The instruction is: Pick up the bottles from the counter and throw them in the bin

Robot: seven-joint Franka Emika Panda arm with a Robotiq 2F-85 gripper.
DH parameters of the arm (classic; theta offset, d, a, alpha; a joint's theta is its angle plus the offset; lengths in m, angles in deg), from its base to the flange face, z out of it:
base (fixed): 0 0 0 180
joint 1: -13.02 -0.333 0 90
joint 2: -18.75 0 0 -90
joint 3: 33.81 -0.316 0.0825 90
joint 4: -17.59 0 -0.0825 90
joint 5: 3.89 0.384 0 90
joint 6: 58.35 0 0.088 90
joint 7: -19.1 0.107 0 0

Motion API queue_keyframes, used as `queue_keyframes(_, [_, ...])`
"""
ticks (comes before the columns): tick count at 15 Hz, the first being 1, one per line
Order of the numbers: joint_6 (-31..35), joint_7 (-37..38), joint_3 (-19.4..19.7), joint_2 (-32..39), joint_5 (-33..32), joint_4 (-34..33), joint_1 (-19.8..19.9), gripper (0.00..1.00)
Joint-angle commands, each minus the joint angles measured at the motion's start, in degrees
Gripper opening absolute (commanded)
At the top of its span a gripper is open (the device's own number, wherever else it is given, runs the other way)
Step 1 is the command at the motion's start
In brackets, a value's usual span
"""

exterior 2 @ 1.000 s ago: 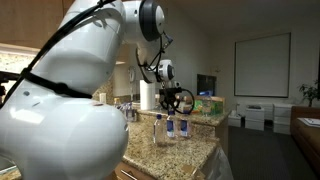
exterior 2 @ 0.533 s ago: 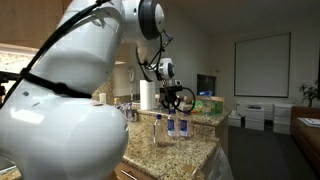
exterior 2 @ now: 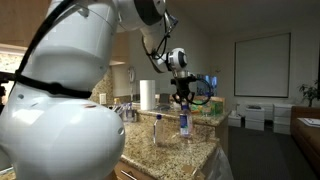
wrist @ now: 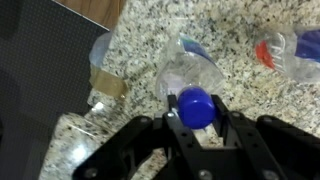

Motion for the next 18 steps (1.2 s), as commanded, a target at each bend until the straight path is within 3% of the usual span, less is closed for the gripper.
queue_keyframes(1, [-3.38,-3.96,2.05,-5.57,2.84,4.73,4.38,0.11])
queue_keyframes(4, [-5.69,-3.04,4.97,-6.35,3.85,5.75,7.59,0.11])
queue_keyframes(11, [2.58,3.96,12.02,-1.99,9.57,9.64,14.66,0.1])
queue_keyframes(18, [10.82,11.4,12.7,6.72,22.65,9.65,18.47,0.1])
